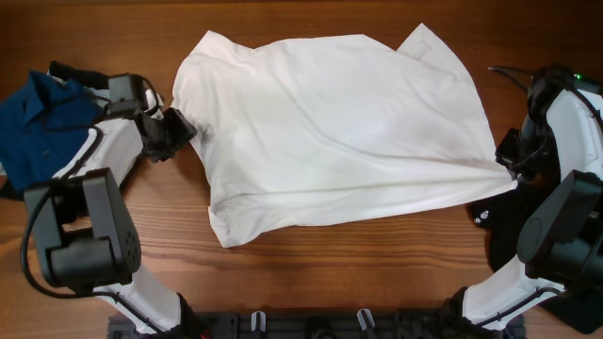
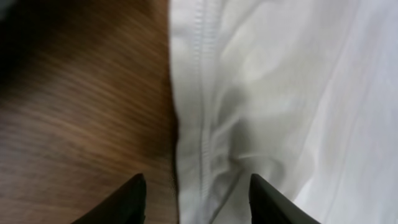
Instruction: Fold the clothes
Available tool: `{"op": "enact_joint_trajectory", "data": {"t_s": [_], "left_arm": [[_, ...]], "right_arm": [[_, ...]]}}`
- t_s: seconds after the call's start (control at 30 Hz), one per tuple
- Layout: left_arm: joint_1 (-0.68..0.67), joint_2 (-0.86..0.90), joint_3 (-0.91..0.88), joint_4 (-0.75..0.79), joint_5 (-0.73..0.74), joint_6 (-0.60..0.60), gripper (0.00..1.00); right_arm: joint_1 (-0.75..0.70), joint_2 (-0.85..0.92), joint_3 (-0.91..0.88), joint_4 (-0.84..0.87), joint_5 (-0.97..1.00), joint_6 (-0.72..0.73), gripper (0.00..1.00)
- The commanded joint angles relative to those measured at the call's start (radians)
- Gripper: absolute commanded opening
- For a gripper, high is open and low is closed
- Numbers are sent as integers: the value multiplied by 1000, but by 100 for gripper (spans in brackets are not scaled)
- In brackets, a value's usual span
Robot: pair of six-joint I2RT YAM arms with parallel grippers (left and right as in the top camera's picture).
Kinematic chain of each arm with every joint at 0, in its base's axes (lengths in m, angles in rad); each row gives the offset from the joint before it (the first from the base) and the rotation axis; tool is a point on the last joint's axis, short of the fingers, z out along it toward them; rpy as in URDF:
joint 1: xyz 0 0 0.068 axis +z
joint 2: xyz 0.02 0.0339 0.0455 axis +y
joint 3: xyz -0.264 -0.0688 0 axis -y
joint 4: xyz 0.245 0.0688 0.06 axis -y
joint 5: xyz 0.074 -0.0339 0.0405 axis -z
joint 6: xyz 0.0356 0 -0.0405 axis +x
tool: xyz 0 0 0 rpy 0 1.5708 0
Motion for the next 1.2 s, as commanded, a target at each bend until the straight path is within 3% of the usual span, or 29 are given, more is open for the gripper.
{"op": "enact_joint_trajectory", "data": {"t_s": [0.0,0.07,0.3,0.4,0.43,0.5,0.57,0.8,0.93,1.1,1.13,1.17], "left_arm": [[-53,41,5,34,-10,-6,52],[-71,53,5,36,-21,-6,46],[-83,72,5,-1,-101,-6,47],[-83,72,5,-12,-119,-6,25],[-83,72,5,-12,-129,-6,24],[-83,72,5,-13,-145,-6,9],[-82,72,5,-12,-148,-6,4],[-6,-51,102,-59,-346,3,4],[57,-113,207,-48,-349,13,4],[55,-110,215,-73,-303,13,5],[49,-110,215,-122,-252,13,13],[43,-110,214,-183,-208,13,28]], "right_arm": [[-4,5,-1,2,16,11,4],[-4,5,-1,2,16,11,4],[-4,5,-1,3,16,11,4],[-4,5,-1,2,16,11,4],[-4,5,-1,2,16,11,4],[-4,5,-1,2,16,11,4],[-4,5,-1,2,16,11,4],[-4,5,-1,2,13,6,4],[-4,5,-1,-1,13,7,4],[-4,5,-1,-1,13,7,4],[-4,5,-1,-1,13,7,4],[-4,5,-1,-1,13,7,4]]}}
